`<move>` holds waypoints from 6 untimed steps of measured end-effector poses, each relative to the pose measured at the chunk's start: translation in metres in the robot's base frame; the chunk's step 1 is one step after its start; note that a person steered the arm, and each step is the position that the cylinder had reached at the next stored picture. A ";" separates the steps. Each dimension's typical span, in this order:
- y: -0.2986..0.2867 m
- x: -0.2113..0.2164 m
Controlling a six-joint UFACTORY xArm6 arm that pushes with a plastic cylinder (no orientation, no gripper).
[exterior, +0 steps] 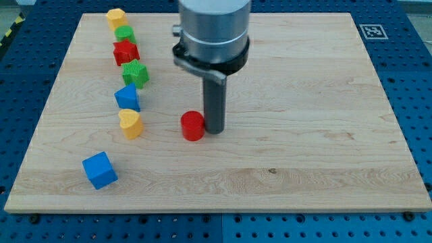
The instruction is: Move the red circle diagonally to the blue cube
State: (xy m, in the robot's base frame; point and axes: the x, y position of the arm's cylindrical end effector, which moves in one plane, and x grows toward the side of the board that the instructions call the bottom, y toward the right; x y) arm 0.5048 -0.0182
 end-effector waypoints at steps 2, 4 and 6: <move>-0.035 -0.010; -0.051 -0.021; -0.078 0.003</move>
